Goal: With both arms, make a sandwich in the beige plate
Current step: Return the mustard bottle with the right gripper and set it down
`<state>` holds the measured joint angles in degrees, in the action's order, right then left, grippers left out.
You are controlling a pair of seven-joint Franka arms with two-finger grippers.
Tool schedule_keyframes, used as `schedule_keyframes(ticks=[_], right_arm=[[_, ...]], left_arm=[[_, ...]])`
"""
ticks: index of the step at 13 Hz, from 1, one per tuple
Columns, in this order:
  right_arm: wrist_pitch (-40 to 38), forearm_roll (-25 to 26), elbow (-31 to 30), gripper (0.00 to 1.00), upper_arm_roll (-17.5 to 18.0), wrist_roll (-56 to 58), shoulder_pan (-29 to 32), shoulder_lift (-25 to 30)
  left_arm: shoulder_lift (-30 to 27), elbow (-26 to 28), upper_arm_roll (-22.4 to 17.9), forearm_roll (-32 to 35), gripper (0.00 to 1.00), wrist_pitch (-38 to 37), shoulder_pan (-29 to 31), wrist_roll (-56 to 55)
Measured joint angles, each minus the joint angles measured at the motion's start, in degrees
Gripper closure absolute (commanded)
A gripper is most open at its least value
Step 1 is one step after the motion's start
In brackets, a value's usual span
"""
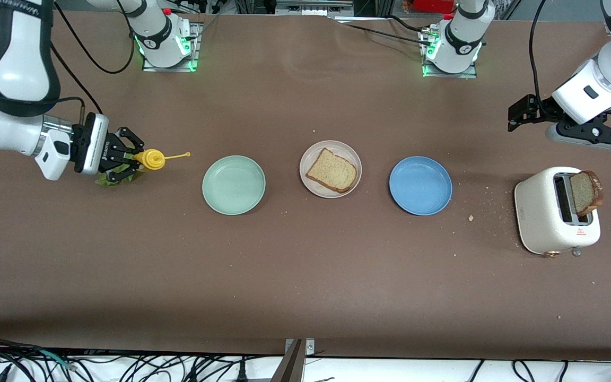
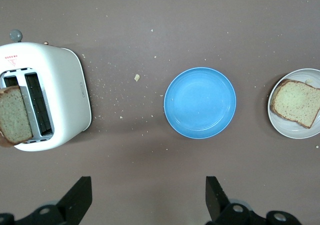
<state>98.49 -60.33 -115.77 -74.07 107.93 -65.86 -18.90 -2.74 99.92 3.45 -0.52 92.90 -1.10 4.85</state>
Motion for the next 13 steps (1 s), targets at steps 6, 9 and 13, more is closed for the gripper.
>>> schedule_keyframes(ticks=[6,9,13], right_arm=[[-1.1,-2.6,-3.7,1.0,-0.1,6.5,1.2,0.0],[-1.8,-3.1,-4.5,1.0,-0.1,7.9,1.7,0.0],[-3.5,-4.4,-4.7,1.0,0.2,10.5,3.5,-0.1]], left_arm=[[0.1,0.0,0.0,0.0,0.0,0.0,0.0,0.0],[0.1,0.0,0.0,0.0,0.0,0.0,0.0,0.0],[0.1,0.0,0.0,0.0,0.0,0.0,0.0,0.0]])
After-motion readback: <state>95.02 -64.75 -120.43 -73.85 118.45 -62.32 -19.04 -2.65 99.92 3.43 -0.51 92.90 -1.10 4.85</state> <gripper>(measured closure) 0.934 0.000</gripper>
